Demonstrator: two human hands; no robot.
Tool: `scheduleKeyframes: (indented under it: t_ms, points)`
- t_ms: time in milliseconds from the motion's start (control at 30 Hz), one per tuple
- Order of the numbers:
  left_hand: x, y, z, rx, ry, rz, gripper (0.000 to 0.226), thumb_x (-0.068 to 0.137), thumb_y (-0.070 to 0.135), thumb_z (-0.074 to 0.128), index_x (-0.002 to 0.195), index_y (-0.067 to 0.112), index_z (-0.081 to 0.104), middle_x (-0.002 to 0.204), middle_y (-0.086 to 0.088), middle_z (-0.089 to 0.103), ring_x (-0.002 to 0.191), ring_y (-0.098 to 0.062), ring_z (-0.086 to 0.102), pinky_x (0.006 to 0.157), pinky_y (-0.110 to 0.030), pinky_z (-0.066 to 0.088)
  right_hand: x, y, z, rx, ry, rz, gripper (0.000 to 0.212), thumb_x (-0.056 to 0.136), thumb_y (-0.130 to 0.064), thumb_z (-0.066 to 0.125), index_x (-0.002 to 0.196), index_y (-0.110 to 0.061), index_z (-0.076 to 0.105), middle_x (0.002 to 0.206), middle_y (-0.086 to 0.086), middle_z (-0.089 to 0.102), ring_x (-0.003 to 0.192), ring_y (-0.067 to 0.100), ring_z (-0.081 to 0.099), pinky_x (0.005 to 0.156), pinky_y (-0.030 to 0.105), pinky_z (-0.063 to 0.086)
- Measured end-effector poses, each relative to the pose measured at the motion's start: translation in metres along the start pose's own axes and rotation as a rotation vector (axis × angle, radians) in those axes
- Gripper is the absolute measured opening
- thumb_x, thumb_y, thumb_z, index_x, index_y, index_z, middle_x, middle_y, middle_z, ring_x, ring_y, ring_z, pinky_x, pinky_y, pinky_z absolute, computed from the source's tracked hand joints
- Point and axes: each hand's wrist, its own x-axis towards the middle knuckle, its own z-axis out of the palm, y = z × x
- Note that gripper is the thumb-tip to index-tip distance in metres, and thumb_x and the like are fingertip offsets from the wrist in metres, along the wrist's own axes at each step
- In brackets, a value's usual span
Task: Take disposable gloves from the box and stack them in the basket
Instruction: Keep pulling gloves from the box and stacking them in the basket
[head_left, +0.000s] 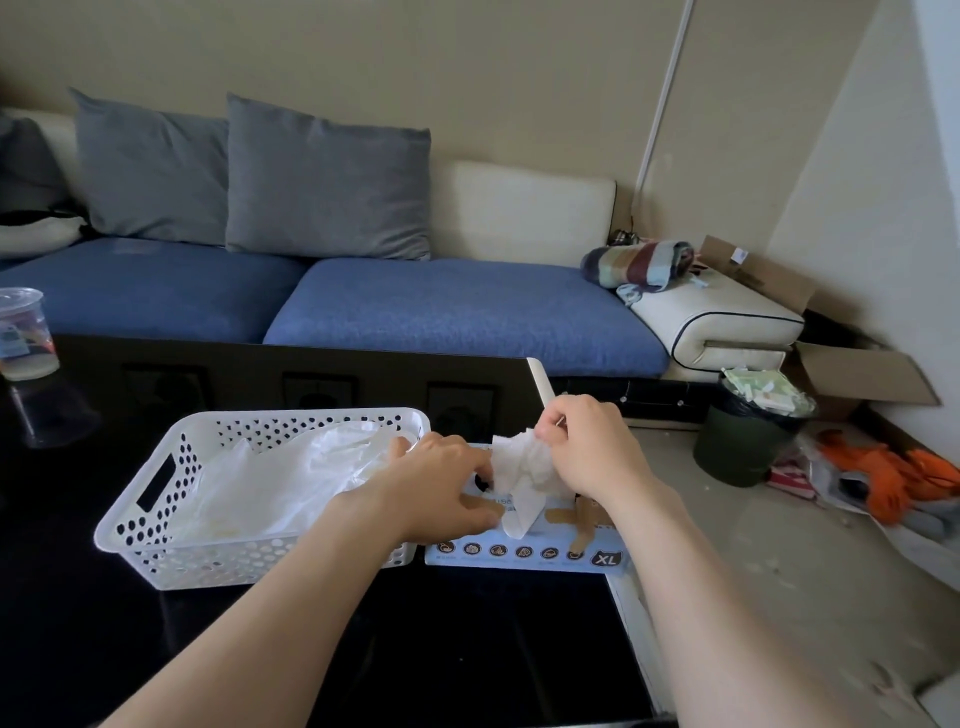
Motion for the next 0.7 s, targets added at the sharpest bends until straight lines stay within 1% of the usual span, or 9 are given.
scheduleKeyframes:
  t_ms: [67, 167, 267, 333, 400, 467, 533, 600, 700]
  points:
    - [0.000, -0.001, 0.001, -0.020, 0.012, 0.000, 0.037, 0.085, 0.061, 0.065, 0.116, 0.041, 0.061, 0.119, 0.017, 0.058, 0.119, -0.013, 0.048, 0.107, -0.046, 0.031, 0.001, -0.001, 0.001, 0.059, 0.016, -0.009, 0.025, 0.107, -0.010, 0.053, 0.086, -0.018, 0.064, 0.093, -0.002, 0.068, 0.082, 0.018, 0.065, 0.063, 0.028, 0.049]
    - [0.000, -0.001, 0.002, -0.026, 0.029, -0.007, 0.036, 0.085, 0.062, 0.065, 0.114, 0.041, 0.059, 0.114, 0.018, 0.058, 0.114, -0.012, 0.049, 0.104, -0.045, 0.032, 0.001, -0.006, 0.003, 0.142, 0.025, -0.018, 0.021, 0.113, -0.022, 0.046, 0.098, -0.019, 0.059, 0.098, -0.003, 0.062, 0.083, 0.009, 0.059, 0.063, 0.021, 0.041]
    - [0.000, 0.000, 0.001, -0.011, 0.010, -0.011, 0.038, 0.086, 0.063, 0.065, 0.117, 0.042, 0.059, 0.119, 0.015, 0.056, 0.117, -0.013, 0.049, 0.103, -0.045, 0.031, 0.001, -0.011, 0.000, 0.215, 0.030, -0.001, 0.027, 0.116, -0.028, 0.036, 0.105, -0.016, 0.058, 0.097, -0.003, 0.060, 0.082, 0.010, 0.057, 0.063, 0.024, 0.038]
    - [0.000, 0.000, 0.001, 0.000, -0.006, -0.005, 0.038, 0.087, 0.064, 0.064, 0.120, 0.044, 0.062, 0.122, 0.014, 0.055, 0.120, -0.014, 0.048, 0.103, -0.046, 0.030, 0.000, -0.014, 0.000, 0.242, 0.049, 0.020, 0.031, 0.117, -0.031, 0.031, 0.102, -0.016, 0.054, 0.090, -0.010, 0.053, 0.075, 0.009, 0.053, 0.059, 0.021, 0.035]
    - [0.000, 0.001, 0.000, 0.012, -0.023, -0.004, 0.039, 0.089, 0.064, 0.062, 0.123, 0.046, 0.063, 0.125, 0.014, 0.053, 0.122, -0.014, 0.046, 0.103, -0.047, 0.029, 0.001, -0.016, 0.000, 0.271, 0.096, 0.029, 0.029, 0.117, -0.032, 0.029, 0.100, -0.017, 0.048, 0.084, -0.017, 0.042, 0.073, 0.012, 0.049, 0.060, 0.019, 0.034]
    - [-0.001, 0.002, -0.001, 0.021, -0.043, -0.004, 0.040, 0.091, 0.063, 0.061, 0.128, 0.047, 0.062, 0.129, 0.014, 0.050, 0.126, -0.015, 0.044, 0.105, -0.049, 0.028, 0.003, -0.016, 0.000, 0.299, 0.162, 0.042, 0.031, 0.116, -0.033, 0.031, 0.097, -0.016, 0.046, 0.080, -0.012, 0.046, 0.076, 0.015, 0.049, 0.060, 0.021, 0.033]
    - [-0.002, 0.002, -0.002, 0.029, -0.073, -0.006, 0.042, 0.093, 0.063, 0.058, 0.133, 0.048, 0.060, 0.134, 0.014, 0.047, 0.129, -0.015, 0.040, 0.110, -0.053, 0.025, 0.003, -0.017, -0.002, 0.348, 0.234, 0.065, 0.035, 0.116, -0.033, 0.033, 0.091, -0.013, 0.048, 0.079, -0.004, 0.052, 0.070, 0.013, 0.050, 0.055, 0.017, 0.038]
    - [-0.003, 0.003, -0.002, 0.031, -0.089, -0.005, 0.044, 0.094, 0.063, 0.057, 0.135, 0.049, 0.058, 0.137, 0.015, 0.045, 0.130, -0.015, 0.037, 0.113, -0.054, 0.022, 0.003, -0.016, -0.004, 0.388, 0.286, 0.067, 0.037, 0.116, -0.033, 0.036, 0.088, -0.013, 0.050, 0.078, -0.003, 0.053, 0.067, 0.008, 0.049, 0.056, 0.010, 0.040]
    - [-0.004, 0.004, -0.003, 0.039, -0.094, -0.002, 0.045, 0.095, 0.064, 0.056, 0.138, 0.051, 0.056, 0.138, 0.015, 0.044, 0.132, -0.015, 0.035, 0.114, -0.056, 0.020, 0.003, -0.015, -0.005, 0.441, 0.304, 0.062, 0.037, 0.115, -0.035, 0.040, 0.089, -0.013, 0.054, 0.080, -0.003, 0.056, 0.069, 0.008, 0.050, 0.057, 0.013, 0.039]
